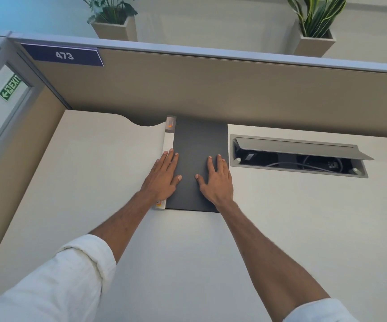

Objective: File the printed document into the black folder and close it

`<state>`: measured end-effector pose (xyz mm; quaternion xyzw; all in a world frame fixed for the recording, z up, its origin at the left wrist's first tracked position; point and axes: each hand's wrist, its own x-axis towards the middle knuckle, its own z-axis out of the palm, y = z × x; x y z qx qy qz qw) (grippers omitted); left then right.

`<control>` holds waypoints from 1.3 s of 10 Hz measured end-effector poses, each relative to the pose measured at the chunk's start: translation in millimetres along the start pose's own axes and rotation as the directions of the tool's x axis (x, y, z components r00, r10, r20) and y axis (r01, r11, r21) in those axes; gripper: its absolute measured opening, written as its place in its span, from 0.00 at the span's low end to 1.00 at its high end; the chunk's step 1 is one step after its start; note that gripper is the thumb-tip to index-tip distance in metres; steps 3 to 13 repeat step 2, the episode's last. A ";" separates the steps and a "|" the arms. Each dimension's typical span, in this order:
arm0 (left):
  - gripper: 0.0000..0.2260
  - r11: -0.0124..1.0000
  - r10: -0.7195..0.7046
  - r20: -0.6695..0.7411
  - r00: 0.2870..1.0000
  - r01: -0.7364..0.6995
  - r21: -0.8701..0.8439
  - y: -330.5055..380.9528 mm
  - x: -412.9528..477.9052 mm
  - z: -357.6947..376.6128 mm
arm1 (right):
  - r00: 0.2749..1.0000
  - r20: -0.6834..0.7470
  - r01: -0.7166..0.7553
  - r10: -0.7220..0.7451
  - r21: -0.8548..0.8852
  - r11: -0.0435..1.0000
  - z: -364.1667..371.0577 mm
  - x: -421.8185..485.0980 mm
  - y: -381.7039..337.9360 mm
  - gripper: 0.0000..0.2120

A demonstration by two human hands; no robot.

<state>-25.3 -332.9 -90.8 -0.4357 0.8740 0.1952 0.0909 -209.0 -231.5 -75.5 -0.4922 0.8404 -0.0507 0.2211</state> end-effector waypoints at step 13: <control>0.33 0.999 0.020 -0.051 0.998 -0.018 0.036 16.3 -18.1 -5.6 | 0.999 -0.034 0.036 -0.037 -0.012 0.999 -7.7 -20.5 8.4 0.35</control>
